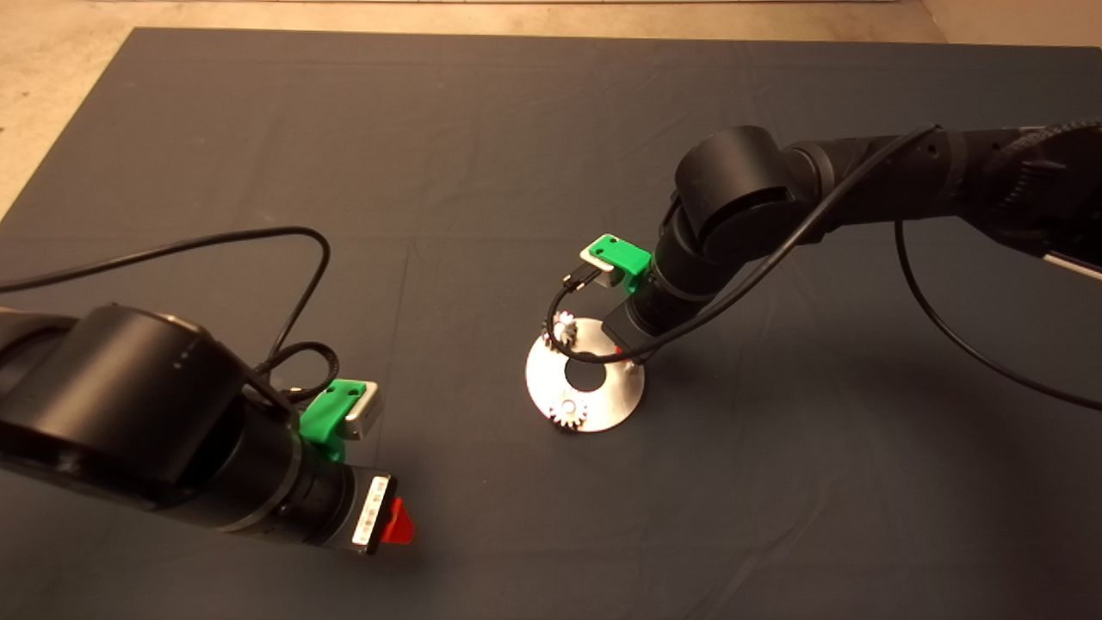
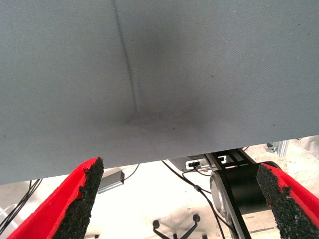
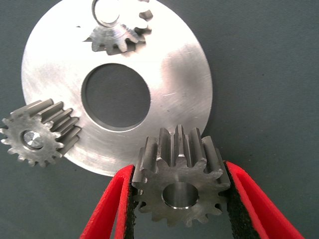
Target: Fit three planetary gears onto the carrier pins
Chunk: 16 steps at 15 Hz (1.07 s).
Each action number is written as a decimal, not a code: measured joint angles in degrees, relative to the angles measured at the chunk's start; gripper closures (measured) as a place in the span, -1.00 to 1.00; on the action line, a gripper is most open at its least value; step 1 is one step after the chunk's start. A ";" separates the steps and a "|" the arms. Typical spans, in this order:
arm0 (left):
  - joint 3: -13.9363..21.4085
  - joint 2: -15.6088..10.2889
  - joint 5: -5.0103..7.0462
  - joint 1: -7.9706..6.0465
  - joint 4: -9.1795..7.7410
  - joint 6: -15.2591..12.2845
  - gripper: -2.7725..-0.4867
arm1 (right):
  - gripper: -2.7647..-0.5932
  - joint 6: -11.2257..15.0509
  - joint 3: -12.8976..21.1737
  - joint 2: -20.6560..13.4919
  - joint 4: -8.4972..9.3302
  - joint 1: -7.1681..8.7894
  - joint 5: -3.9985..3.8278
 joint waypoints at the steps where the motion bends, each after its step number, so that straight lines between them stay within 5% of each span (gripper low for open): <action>1: 0.00 0.00 0.02 0.00 0.00 -0.02 -0.49 | 0.61 0.00 -0.07 0.09 0.11 0.00 -0.02; 16: 0.28 0.00 0.05 0.00 0.00 -0.01 -0.49 | 0.61 0.16 -2.15 -0.10 0.52 -0.17 -0.08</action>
